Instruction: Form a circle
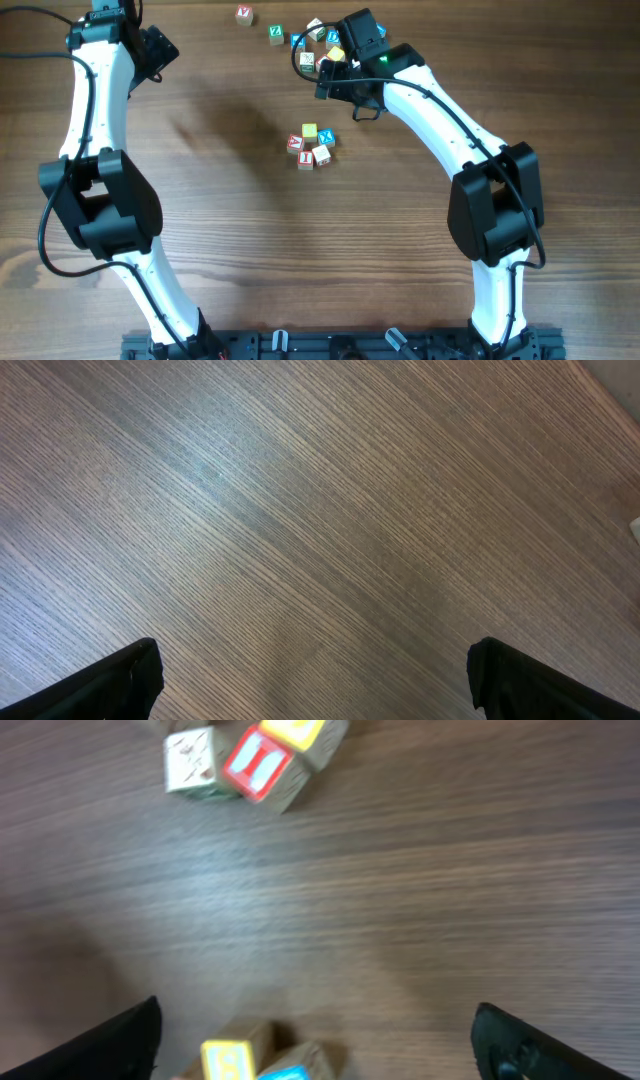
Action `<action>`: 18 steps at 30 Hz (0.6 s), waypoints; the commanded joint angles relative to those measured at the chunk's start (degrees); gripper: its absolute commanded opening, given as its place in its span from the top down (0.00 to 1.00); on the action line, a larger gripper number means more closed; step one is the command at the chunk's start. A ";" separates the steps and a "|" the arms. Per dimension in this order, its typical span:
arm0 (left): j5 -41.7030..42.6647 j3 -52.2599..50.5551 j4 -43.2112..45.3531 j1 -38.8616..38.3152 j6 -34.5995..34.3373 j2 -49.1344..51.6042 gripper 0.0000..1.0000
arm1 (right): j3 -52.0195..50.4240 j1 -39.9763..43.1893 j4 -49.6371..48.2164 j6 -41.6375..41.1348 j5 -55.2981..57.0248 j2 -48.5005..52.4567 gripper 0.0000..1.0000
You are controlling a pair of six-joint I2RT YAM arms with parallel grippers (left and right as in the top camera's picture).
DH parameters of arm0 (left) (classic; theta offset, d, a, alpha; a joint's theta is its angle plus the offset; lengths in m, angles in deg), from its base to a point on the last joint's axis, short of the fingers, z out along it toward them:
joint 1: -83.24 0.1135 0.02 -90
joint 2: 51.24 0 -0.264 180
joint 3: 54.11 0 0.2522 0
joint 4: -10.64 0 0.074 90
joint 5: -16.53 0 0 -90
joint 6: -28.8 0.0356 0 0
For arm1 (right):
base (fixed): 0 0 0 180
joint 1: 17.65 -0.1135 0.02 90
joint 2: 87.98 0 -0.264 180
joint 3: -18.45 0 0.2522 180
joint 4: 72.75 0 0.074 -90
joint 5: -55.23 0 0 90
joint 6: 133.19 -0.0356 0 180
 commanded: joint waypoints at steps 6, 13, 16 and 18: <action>-0.72 0.57 0.11 0.07 0.28 -0.20 0.00 | 0.74 -0.24 13.11 -16.04 -9.51 -1.20 0.90; -0.72 0.57 0.11 0.07 0.28 -0.20 0.00 | -4.24 -2.78 16.90 -27.71 -12.26 -1.18 0.93; -0.72 0.57 0.11 0.07 0.28 -0.20 0.00 | -6.23 -4.50 13.11 -28.48 -12.31 -1.18 0.96; -0.72 0.57 0.11 0.07 0.28 -0.20 0.00 | -6.69 -5.49 12.70 -32.20 -12.24 -1.18 0.96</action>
